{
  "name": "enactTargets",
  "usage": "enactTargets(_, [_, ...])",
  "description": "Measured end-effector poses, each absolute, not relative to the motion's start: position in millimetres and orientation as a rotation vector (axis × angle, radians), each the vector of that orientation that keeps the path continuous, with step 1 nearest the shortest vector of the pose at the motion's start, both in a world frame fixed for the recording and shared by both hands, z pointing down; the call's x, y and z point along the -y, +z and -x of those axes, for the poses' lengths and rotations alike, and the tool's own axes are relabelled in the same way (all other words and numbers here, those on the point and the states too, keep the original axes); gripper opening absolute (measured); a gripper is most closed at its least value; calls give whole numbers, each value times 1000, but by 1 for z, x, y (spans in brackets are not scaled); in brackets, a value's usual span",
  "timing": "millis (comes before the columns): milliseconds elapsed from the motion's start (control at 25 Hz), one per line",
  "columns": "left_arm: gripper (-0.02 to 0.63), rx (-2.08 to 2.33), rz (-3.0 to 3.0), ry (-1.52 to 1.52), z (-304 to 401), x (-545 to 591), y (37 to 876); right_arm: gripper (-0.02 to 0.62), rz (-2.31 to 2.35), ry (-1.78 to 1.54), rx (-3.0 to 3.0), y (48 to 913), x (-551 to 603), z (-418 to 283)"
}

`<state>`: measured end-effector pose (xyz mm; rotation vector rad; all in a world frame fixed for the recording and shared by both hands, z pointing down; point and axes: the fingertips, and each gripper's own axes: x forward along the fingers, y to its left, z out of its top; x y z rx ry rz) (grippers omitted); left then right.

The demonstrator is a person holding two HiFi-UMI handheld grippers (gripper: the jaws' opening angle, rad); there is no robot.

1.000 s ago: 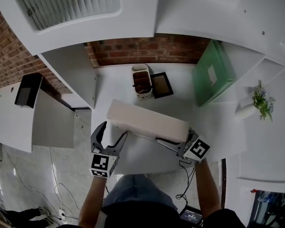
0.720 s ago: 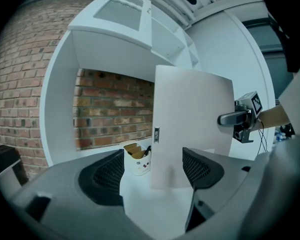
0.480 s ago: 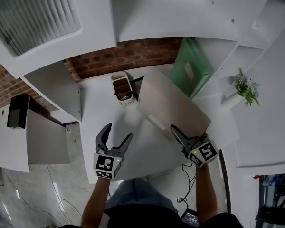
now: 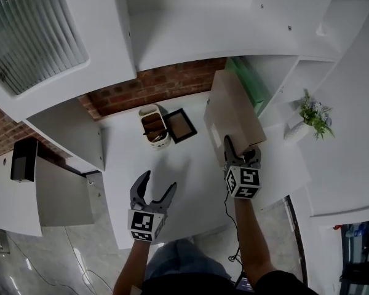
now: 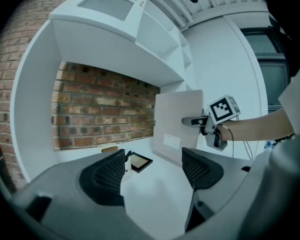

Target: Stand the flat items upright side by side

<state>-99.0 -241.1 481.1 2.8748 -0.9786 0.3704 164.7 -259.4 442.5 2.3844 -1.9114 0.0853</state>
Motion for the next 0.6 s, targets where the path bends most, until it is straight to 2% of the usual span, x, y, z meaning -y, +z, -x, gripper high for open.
enactTargets(600, [342, 966, -2856, 426, 105, 239, 495, 256, -2401, 125, 1770, 475, 355, -199])
